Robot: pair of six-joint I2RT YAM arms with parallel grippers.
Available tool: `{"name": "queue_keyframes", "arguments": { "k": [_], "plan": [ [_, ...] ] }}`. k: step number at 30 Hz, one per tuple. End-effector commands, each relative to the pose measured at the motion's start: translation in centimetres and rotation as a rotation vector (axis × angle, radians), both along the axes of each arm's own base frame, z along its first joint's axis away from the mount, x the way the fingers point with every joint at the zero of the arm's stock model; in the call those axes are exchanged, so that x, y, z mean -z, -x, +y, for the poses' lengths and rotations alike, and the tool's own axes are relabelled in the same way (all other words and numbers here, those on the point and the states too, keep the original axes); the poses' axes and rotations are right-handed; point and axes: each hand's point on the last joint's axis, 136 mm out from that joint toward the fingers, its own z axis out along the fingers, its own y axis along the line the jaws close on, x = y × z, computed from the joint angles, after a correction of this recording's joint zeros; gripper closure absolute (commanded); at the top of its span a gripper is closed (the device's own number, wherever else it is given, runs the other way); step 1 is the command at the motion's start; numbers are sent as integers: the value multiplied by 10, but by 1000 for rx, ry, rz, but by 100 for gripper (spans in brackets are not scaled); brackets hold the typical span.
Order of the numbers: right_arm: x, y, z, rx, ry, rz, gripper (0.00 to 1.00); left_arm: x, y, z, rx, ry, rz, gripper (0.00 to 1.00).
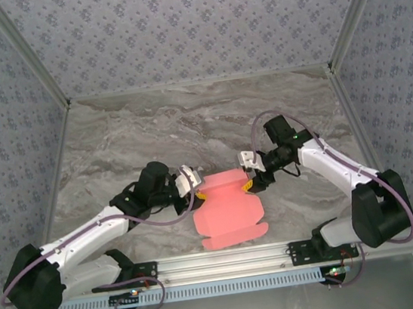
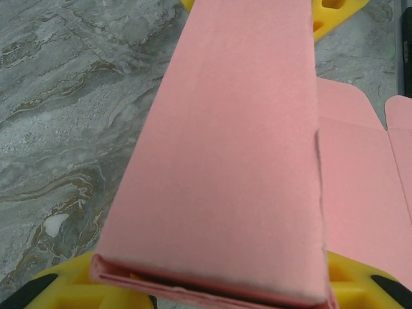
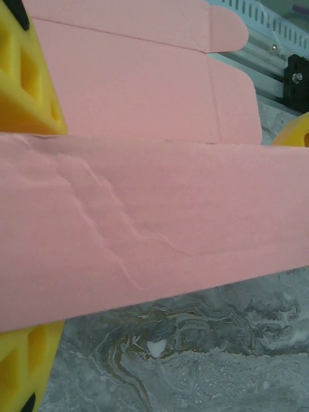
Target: Fold the paper box
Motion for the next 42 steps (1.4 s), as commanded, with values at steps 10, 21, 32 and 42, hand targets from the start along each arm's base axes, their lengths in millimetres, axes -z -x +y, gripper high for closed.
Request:
{"name": "queue_keyframes", "arguments": {
  "k": [10,21,32,42],
  "plan": [
    [0,-13,5,70,32,36,68,-16,-1,-7,26,48,-32,90],
    [7,6,0,-10,40,37,27,-29,-9,1,-43,59,-13,91],
    [22,9,0,-19,81,18,26,-45,1,-3,23,139,-4,91],
    [13,5,5,-7,33,47,52,-47,3,-4,31,148,2,91]
  ]
}}
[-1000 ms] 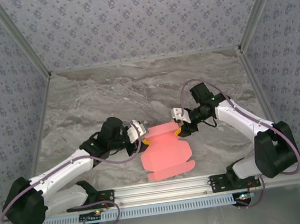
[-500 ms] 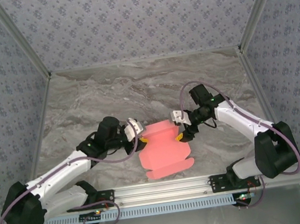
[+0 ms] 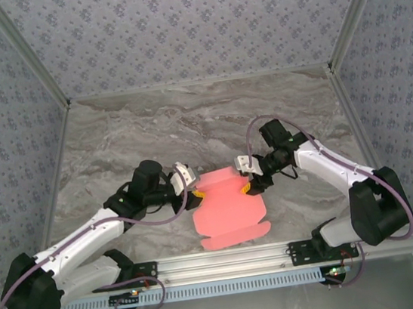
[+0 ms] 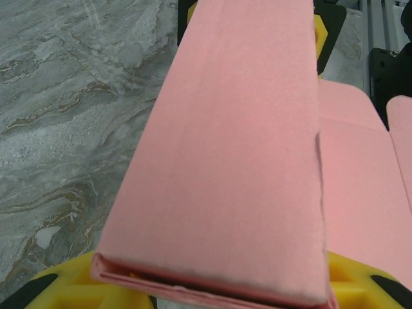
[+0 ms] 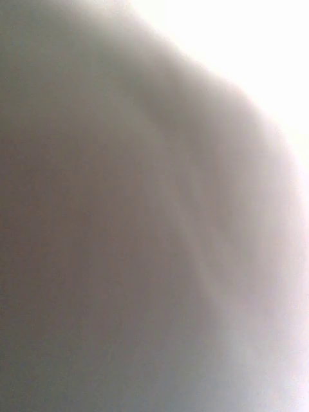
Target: Fold the paper box
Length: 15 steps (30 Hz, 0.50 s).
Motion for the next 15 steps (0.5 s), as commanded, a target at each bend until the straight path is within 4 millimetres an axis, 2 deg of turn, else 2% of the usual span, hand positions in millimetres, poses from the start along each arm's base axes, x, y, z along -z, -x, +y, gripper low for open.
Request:
{"name": "queue_keyframes", "arguments": {
  "k": [1,5,7,9,11,13,15],
  "plan": [
    [-3,2,2,-1,-20,33,53,-27,-1,-6,23,65,-36,91],
    [-3,-2,3,10,-20,33,62,-25,-3,-8,19,69,-34,91],
    [-3,-3,3,21,-22,26,62,-23,-5,-8,11,57,-25,91],
    [-3,-8,2,49,-20,6,57,-22,-6,-8,2,57,-17,91],
    [-7,-16,3,75,-33,-31,37,-19,-9,-7,-20,64,-19,91],
    [-13,-16,4,79,-59,-59,0,-14,-17,-4,-71,52,-17,91],
    [-22,-14,4,80,-99,-99,0,-12,-26,-1,-128,41,-1,91]
  ]
}}
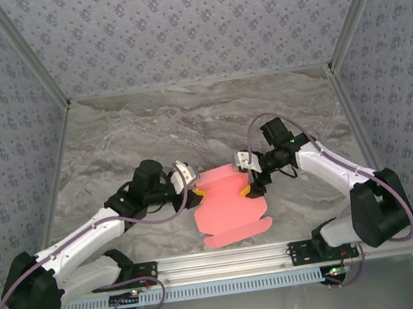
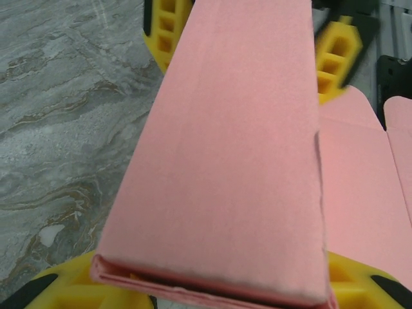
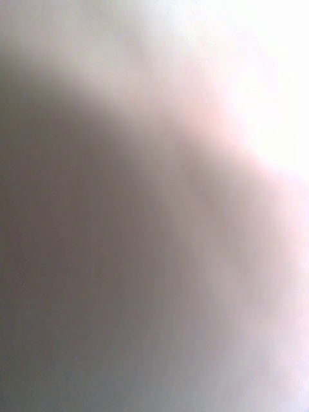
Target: Fold the paper box
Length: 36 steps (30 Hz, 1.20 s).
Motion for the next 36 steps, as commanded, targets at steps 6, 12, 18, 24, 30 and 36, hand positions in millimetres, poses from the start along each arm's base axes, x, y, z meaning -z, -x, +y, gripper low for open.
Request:
{"name": "queue_keyframes", "arguments": {
  "k": [6,12,18,24,30,36],
  "plan": [
    [-41,-53,-17,352,-96,-240,0,-7,-32,0,-180,70,52,91],
    [-80,-85,-59,702,-296,-377,0,15,-62,11,-413,42,164,88],
    [-105,-97,-104,1176,-552,-163,0,28,-83,11,-574,76,288,88],
    [-53,-75,-150,1856,-701,694,1,30,-96,15,-695,95,394,86],
    [-20,-44,-97,1854,-715,1098,2,20,-101,9,-738,208,475,85],
    [-13,-41,-52,1728,-721,1191,8,12,-100,9,-737,289,477,85]
  ]
}}
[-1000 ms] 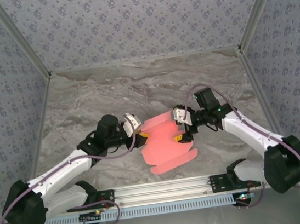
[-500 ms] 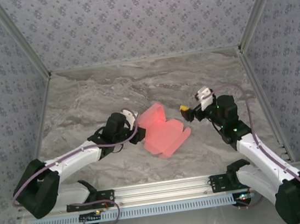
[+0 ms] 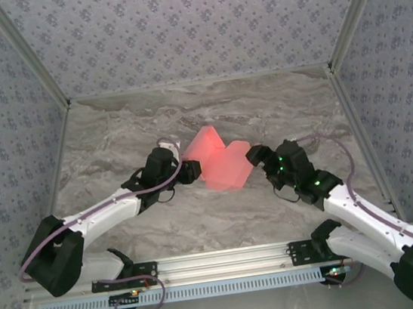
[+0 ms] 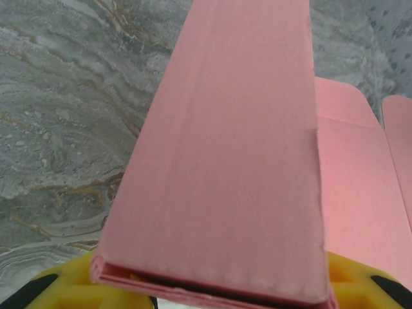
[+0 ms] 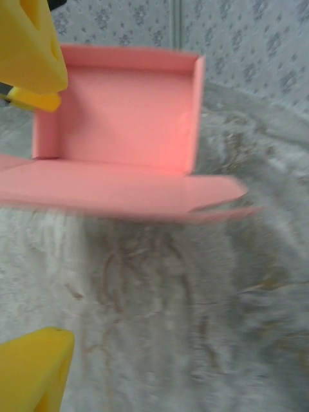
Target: Fold the paper box
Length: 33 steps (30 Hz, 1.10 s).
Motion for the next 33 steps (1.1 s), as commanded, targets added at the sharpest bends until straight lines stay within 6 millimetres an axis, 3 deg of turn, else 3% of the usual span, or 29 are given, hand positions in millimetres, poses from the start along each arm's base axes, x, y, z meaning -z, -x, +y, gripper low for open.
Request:
{"name": "queue_keyframes", "arguments": {
  "k": [1,5,8,9,10,13,18,22,24,25,30,33],
  "plan": [
    [-3,-7,14,44,-106,33,19,-20,-5,-4,-25,93,-44,85],
    [-6,-16,22,2,-70,21,54,-21,-3,-5,-14,100,-43,85],
    [-11,-22,24,-53,13,10,65,-21,-2,-6,-14,123,-55,81],
    [-11,-24,23,-68,47,14,72,-21,-2,-5,-18,126,-55,78],
    [-12,-25,23,-83,79,13,86,-21,-2,-4,-26,129,-53,72],
    [-9,-26,15,-95,157,43,98,-22,0,1,-48,146,-52,58],
    [-17,-32,1,-188,324,7,100,-31,12,6,-29,176,-62,33],
    [-31,-36,0,-445,609,-131,91,-49,28,8,31,209,-85,16],
    [-35,-36,1,-556,721,-187,92,-53,31,13,40,183,-105,12],
    [-35,-34,4,-638,767,-214,98,-54,31,18,40,155,-119,12],
    [-35,-23,13,-1004,1026,-267,100,-52,24,40,7,75,-146,12],
    [-42,-26,17,-1133,1149,-229,99,-45,16,52,-40,92,-141,13]
  ]
}}
